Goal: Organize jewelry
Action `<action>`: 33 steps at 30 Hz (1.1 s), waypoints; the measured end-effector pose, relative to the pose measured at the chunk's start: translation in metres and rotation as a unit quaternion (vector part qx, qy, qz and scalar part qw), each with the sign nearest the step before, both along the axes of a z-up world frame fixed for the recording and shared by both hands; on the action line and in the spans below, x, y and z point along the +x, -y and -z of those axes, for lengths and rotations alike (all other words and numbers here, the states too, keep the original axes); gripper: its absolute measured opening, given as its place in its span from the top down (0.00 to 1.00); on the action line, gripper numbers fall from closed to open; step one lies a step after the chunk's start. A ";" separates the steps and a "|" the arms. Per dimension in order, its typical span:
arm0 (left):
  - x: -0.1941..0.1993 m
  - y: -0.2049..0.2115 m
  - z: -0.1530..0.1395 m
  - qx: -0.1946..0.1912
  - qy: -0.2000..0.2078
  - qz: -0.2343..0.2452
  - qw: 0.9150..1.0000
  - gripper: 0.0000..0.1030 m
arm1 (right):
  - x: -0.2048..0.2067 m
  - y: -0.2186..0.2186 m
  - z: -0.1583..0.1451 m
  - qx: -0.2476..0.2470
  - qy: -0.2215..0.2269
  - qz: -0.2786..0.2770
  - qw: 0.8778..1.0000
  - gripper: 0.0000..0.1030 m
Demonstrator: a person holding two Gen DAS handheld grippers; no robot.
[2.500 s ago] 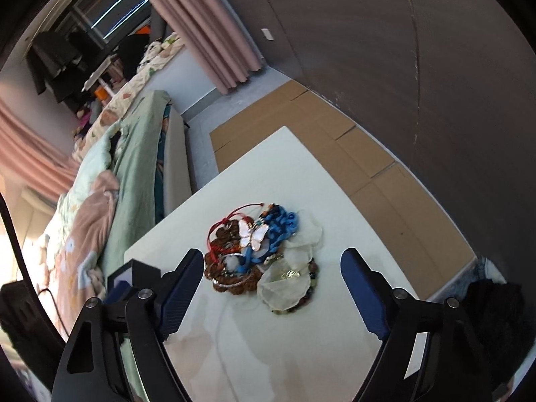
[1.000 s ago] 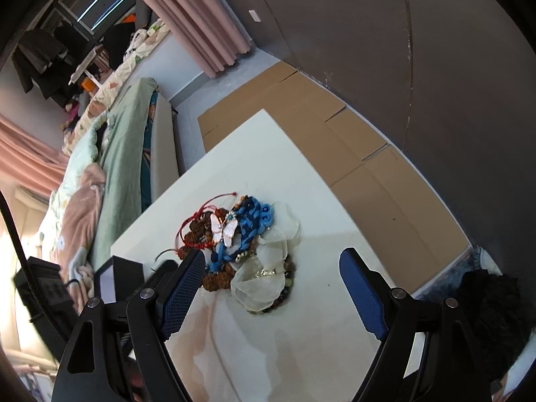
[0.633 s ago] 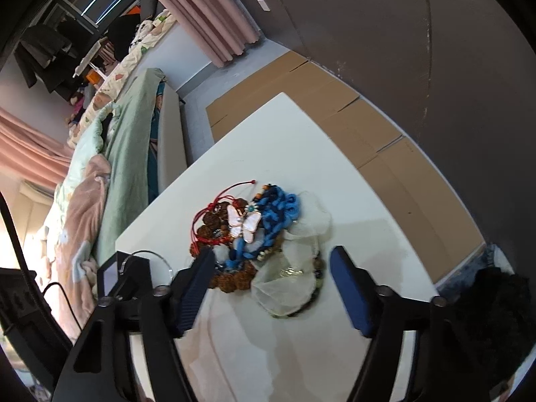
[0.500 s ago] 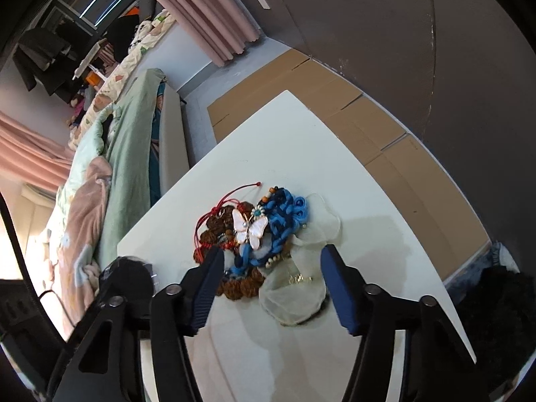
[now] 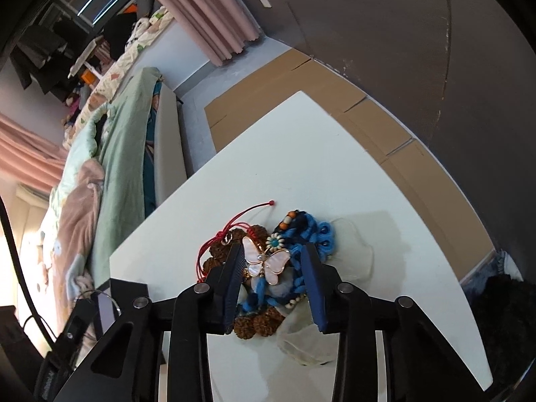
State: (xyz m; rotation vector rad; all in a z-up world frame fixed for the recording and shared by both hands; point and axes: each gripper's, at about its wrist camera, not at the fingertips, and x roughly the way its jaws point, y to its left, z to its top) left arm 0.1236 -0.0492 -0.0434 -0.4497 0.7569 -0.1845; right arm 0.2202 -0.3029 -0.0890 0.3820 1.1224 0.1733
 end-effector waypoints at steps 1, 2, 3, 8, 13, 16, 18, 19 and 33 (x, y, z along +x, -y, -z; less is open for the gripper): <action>-0.001 -0.001 0.000 0.000 0.000 -0.001 1.000 0.98 | 0.001 -0.002 0.001 -0.005 -0.001 0.001 1.000 0.65; -0.001 -0.002 -0.001 0.000 0.001 -0.001 1.000 0.98 | 0.002 -0.005 0.003 -0.011 -0.002 0.001 1.000 0.65; -0.002 -0.003 -0.001 0.001 0.001 -0.002 1.000 0.98 | 0.003 -0.007 0.004 -0.013 -0.003 0.000 1.000 0.65; -0.003 -0.005 -0.002 0.000 0.000 -0.003 1.000 0.98 | 0.007 -0.020 0.008 -0.046 -0.004 -0.011 0.999 0.65; -0.004 -0.007 -0.002 0.000 0.002 -0.004 1.000 0.98 | 0.005 -0.039 0.008 -0.114 0.006 -0.023 0.993 0.64; -0.005 -0.009 -0.002 0.002 0.001 -0.004 1.000 0.98 | 0.005 -0.049 0.008 -0.156 0.011 -0.032 0.987 0.64; -0.006 -0.010 -0.002 0.002 0.001 -0.005 1.000 0.98 | 0.005 -0.052 0.007 -0.177 0.014 -0.038 0.983 0.64; -0.006 -0.011 -0.002 0.003 0.000 -0.006 1.000 0.98 | 0.004 -0.053 0.007 -0.184 0.016 -0.041 0.982 0.64; -0.019 -0.027 -0.011 0.016 0.004 -0.022 1.000 0.98 | -0.021 -0.058 -0.027 -0.177 0.069 -0.073 0.979 0.86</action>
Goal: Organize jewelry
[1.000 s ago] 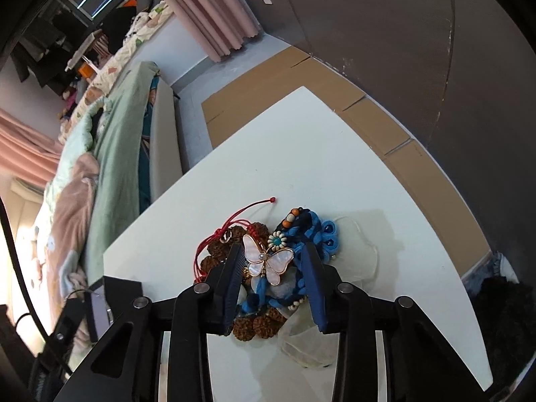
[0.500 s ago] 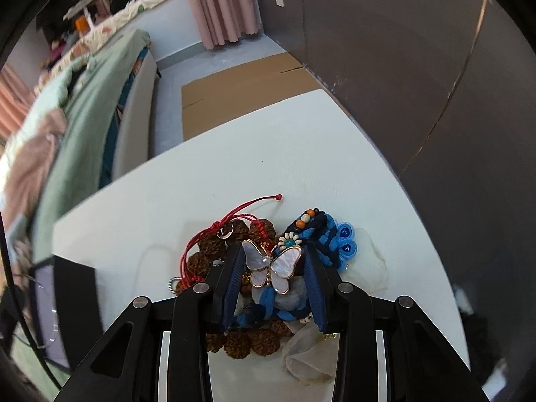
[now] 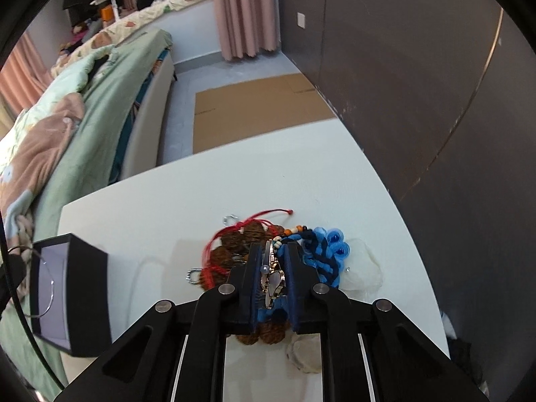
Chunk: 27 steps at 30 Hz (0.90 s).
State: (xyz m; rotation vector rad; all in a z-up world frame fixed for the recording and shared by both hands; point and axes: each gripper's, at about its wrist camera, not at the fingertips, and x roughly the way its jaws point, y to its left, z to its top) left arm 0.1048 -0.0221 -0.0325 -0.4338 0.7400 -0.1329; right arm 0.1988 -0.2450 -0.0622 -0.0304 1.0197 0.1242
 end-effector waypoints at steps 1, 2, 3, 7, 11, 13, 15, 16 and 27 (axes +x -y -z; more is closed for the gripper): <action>-0.001 -0.001 0.000 0.001 0.000 -0.001 1.000 0.98 | -0.003 0.002 -0.004 0.018 0.000 -0.002 1.000 0.86; -0.002 -0.003 0.000 0.002 0.000 -0.003 1.000 0.98 | -0.002 -0.001 -0.005 0.035 0.000 -0.003 0.999 0.86; -0.003 -0.005 -0.001 0.004 0.000 -0.006 1.000 0.98 | -0.004 0.002 -0.009 0.054 0.002 -0.005 0.999 0.86; -0.006 -0.015 -0.002 0.006 -0.002 -0.017 1.000 0.98 | -0.009 0.006 -0.018 0.139 -0.001 -0.020 0.990 0.88; -0.009 -0.029 0.001 0.008 -0.012 -0.033 0.999 0.98 | -0.019 0.003 -0.019 0.188 -0.003 -0.035 0.982 0.88; -0.012 -0.037 0.004 0.006 -0.019 -0.042 0.999 0.98 | -0.023 0.000 -0.018 0.209 -0.007 -0.042 0.977 0.88; -0.013 -0.044 0.005 0.002 -0.024 -0.050 0.998 0.98 | -0.024 -0.004 -0.017 0.227 -0.011 -0.049 0.973 0.88; -0.014 -0.047 0.006 0.001 -0.026 -0.052 0.998 0.98 | -0.026 -0.007 -0.017 0.233 -0.011 -0.051 0.971 0.88; -0.018 -0.072 0.012 -0.040 -0.046 -0.071 0.996 0.49 | -0.042 -0.053 -0.018 0.277 -0.012 -0.101 0.956 0.88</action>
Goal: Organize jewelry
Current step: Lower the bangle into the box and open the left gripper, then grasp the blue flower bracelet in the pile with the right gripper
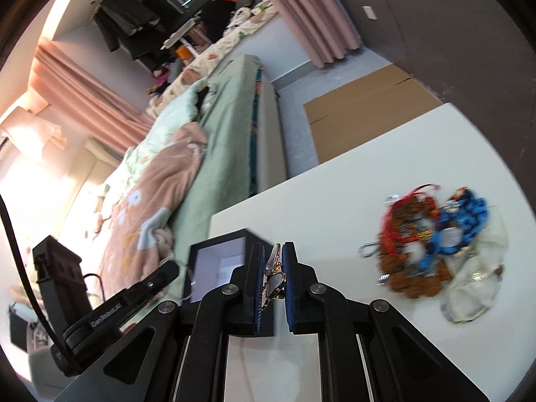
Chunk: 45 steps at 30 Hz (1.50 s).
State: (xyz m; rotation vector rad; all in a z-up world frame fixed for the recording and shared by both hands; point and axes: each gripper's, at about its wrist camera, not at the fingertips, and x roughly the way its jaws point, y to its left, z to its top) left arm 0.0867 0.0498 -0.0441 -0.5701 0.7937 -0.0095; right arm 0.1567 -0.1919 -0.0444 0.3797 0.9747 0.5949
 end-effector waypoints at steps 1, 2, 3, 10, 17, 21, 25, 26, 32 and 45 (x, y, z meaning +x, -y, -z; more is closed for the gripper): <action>-0.001 -0.002 -0.001 -0.004 0.003 -0.001 1.000 0.12 | -0.001 -0.006 0.001 0.003 0.000 -0.006 1.000 0.88; -0.003 -0.005 -0.002 -0.010 0.009 -0.004 1.000 0.00 | -0.002 -0.012 0.002 0.006 -0.001 -0.011 1.000 0.88; -0.007 -0.009 -0.004 -0.015 0.019 -0.013 1.000 0.00 | -0.002 -0.017 0.003 0.009 -0.002 -0.015 1.000 0.88; -0.018 -0.030 -0.011 -0.033 0.034 -0.034 0.998 0.00 | -0.003 -0.045 0.016 0.024 -0.018 -0.038 0.999 0.88; -0.025 -0.040 -0.015 -0.031 0.038 -0.045 0.998 0.00 | -0.004 -0.061 0.022 0.050 -0.034 -0.058 0.996 0.87; -0.031 -0.045 -0.015 -0.029 0.043 -0.059 0.997 0.00 | -0.005 -0.071 0.029 0.043 -0.057 -0.077 0.994 0.21; -0.037 -0.049 -0.014 -0.041 0.052 -0.066 0.996 0.00 | -0.006 -0.059 0.031 0.018 -0.062 -0.052 0.997 0.15; -0.038 -0.048 -0.014 -0.040 0.053 -0.066 0.996 0.00 | -0.006 -0.053 0.030 0.011 -0.060 -0.044 0.997 0.15; -0.039 -0.027 -0.021 -0.019 0.060 -0.047 0.997 0.00 | -0.014 -0.009 0.015 -0.005 -0.028 0.000 1.000 0.04; -0.017 0.039 -0.061 0.057 0.064 0.012 0.996 0.00 | -0.008 0.093 -0.002 0.016 -0.025 0.104 0.994 0.01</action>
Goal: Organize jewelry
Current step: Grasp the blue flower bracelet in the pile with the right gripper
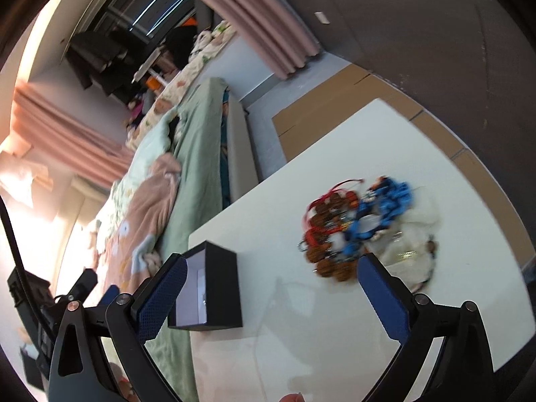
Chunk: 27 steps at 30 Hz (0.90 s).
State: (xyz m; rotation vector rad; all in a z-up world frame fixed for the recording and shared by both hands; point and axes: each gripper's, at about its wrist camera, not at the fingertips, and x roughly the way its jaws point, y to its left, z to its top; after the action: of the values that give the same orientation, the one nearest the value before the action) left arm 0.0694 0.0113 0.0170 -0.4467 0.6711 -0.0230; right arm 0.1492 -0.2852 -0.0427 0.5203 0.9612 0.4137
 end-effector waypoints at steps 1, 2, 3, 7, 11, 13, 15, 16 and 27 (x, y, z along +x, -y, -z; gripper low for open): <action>0.004 0.005 -0.002 0.002 -0.003 0.008 1.000 0.00 | 0.000 0.006 -0.001 0.001 -0.001 0.009 1.000 0.01; 0.008 0.011 -0.005 0.004 -0.006 0.017 1.000 0.00 | 0.001 0.009 -0.001 0.003 0.000 0.013 1.000 0.01; 0.012 0.018 -0.008 0.006 -0.008 0.026 1.000 0.00 | 0.001 0.014 -0.002 0.005 0.002 0.018 1.000 0.01; 0.025 0.041 -0.007 0.014 -0.004 0.048 0.999 0.00 | 0.002 0.029 -0.002 -0.002 0.003 0.038 0.999 0.01; 0.034 0.056 0.015 -0.004 -0.006 0.069 0.998 0.19 | 0.003 0.045 0.006 -0.001 -0.017 0.058 0.998 0.06; 0.042 0.063 0.029 -0.021 -0.032 0.089 0.995 0.34 | 0.006 0.050 0.013 0.006 -0.033 0.059 0.998 0.24; 0.045 0.068 0.036 -0.027 -0.035 0.094 0.995 0.34 | 0.009 0.054 0.020 0.015 -0.046 0.058 0.997 0.27; 0.046 0.071 0.038 -0.024 -0.037 0.093 0.995 0.34 | 0.012 0.056 0.025 0.017 -0.058 0.061 0.996 0.29; 0.065 0.088 0.054 -0.011 -0.052 0.113 0.992 0.41 | 0.041 0.058 0.057 0.018 -0.111 0.082 0.990 0.55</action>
State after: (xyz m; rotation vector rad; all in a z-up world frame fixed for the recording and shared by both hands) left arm 0.1340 -0.0770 -0.0367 -0.3938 0.8217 -0.2220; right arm 0.1902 -0.3434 -0.1000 0.6839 1.1157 0.2285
